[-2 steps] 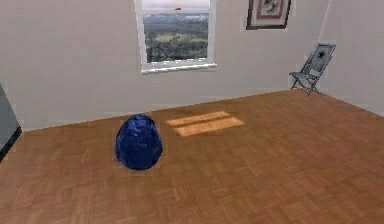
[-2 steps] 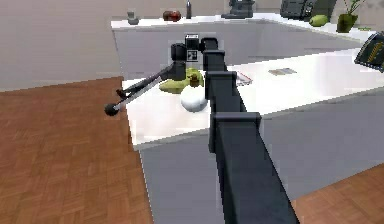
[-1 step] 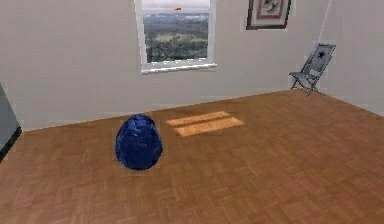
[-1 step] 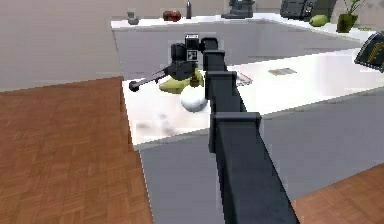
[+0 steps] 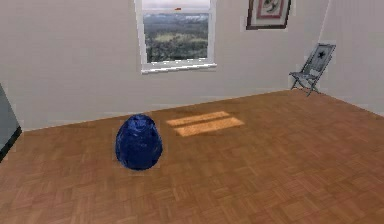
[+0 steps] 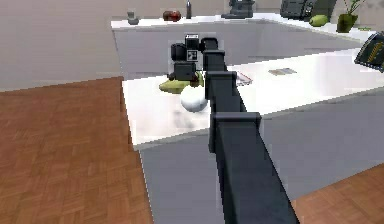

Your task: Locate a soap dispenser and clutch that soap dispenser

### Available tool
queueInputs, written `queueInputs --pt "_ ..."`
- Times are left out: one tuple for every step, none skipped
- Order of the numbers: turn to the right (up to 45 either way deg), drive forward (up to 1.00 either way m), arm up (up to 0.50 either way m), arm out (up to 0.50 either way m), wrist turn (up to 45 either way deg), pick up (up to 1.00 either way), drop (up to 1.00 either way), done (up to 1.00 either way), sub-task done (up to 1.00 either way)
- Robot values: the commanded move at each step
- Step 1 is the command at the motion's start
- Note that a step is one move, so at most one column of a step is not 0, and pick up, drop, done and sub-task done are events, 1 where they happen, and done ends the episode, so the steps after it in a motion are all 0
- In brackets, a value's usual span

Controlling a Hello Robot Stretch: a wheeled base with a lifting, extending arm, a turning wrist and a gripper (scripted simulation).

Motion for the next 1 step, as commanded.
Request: queueInputs --pt "0.0 0.00 0.00 0.00 9.0 0.00 0.00 0.00 0.00"
